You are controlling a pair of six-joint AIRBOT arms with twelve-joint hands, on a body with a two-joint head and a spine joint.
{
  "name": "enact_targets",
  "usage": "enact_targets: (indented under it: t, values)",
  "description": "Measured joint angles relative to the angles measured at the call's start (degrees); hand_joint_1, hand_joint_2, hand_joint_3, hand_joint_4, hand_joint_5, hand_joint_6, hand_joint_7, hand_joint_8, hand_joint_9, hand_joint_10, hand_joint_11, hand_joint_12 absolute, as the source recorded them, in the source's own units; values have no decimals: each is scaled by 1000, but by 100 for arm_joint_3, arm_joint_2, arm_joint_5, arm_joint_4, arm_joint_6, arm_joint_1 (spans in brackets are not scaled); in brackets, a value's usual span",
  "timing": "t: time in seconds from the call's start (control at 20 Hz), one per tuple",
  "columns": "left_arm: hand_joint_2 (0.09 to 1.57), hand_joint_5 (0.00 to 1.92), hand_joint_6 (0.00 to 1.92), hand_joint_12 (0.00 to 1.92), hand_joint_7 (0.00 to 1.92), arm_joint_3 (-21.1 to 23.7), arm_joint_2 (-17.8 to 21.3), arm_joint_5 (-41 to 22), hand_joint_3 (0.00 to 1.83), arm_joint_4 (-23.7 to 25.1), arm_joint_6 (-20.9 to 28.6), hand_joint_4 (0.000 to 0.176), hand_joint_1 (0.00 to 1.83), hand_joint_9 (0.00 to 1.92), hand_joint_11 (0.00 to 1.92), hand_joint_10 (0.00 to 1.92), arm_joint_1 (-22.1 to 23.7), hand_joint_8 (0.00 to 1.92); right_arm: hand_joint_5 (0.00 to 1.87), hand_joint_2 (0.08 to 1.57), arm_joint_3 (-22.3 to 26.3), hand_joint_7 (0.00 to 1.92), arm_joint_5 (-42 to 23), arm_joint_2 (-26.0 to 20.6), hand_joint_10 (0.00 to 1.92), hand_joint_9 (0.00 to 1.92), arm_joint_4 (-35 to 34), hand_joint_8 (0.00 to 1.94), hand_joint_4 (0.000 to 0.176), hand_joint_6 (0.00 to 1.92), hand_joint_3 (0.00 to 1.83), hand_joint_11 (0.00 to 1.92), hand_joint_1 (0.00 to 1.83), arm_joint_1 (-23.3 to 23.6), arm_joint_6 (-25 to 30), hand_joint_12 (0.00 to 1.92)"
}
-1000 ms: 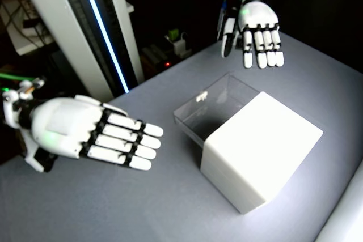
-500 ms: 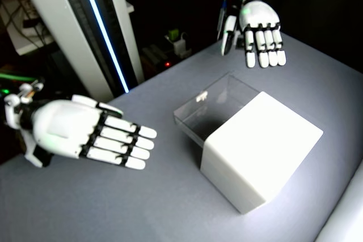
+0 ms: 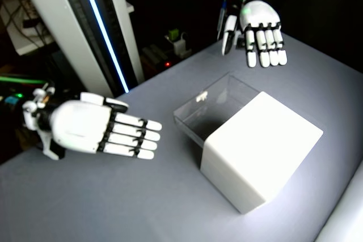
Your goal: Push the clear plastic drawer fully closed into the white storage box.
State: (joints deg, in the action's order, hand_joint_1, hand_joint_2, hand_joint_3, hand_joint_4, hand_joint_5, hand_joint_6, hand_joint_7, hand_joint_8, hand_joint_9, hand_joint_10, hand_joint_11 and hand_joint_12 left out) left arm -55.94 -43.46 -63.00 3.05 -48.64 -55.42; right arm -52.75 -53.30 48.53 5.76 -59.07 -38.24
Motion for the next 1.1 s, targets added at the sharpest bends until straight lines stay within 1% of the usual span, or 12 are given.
enact_targets:
  t: [0.15,0.25,0.3,0.35,0.6,0.75,0.8,0.85,0.95,1.0,1.05,1.1]
  values:
    - [1323,0,0,0,0,0,0,-9,4,-20,-17,55,109,0,0,0,0,0,131,1388,-98,152,44,153,16,180,247,6,0,29,0,0,180,223,142,742]
    - [1325,0,0,0,0,0,0,-15,4,-37,-20,53,131,0,0,0,0,0,193,1377,-203,226,79,315,29,221,431,18,0,37,0,0,257,402,302,952]
    - [1325,0,0,0,0,0,0,-28,3,-39,-22,54,136,0,0,0,-13,0,191,1380,-280,244,105,413,33,234,566,20,0,32,0,0,195,481,472,972]
    - [1328,0,0,0,0,0,0,-42,4,-46,-22,52,127,0,0,0,-20,0,212,1376,-369,272,179,544,47,269,702,21,0,35,0,0,266,588,588,992]
    - [1325,0,0,0,0,0,0,-68,2,-52,-24,51,140,0,0,0,-17,0,211,1359,-509,304,302,861,74,329,901,14,0,18,0,0,262,743,748,1074]
    - [1325,0,0,0,0,0,0,-76,2,-61,-28,44,141,0,0,0,-17,0,180,1378,-612,252,415,1001,36,236,857,2,0,2,2,0,236,776,748,986]
    - [1322,0,0,0,0,0,0,-81,0,-72,-44,50,129,0,0,0,-17,0,170,1384,-660,223,431,1073,10,175,828,9,0,5,1,0,253,807,748,853]
    - [1325,0,0,0,0,0,0,-90,1,-81,-46,50,137,0,0,0,-17,0,172,1387,-715,215,490,1174,11,120,828,5,0,5,1,0,268,898,748,642]
    - [1322,0,0,0,0,0,0,-92,0,-81,-48,47,147,0,0,0,-17,0,198,1394,-791,244,468,1294,17,131,841,8,0,9,0,0,285,1001,750,400]
    - [1326,0,0,0,0,0,2,-92,2,-85,-48,44,127,0,0,0,-20,0,206,1404,-833,257,461,1355,28,169,863,7,0,8,1,0,277,1038,754,475]
    - [1360,0,0,0,0,0,7,-94,17,-94,-52,41,136,0,0,0,-20,0,218,1398,-892,291,455,1445,49,242,839,11,0,8,0,0,277,1080,756,716]
    - [1360,0,0,0,0,0,7,-92,17,-101,-57,41,136,0,0,0,-20,0,218,1398,-905,291,470,1478,49,242,828,11,0,8,0,0,277,1104,754,716]
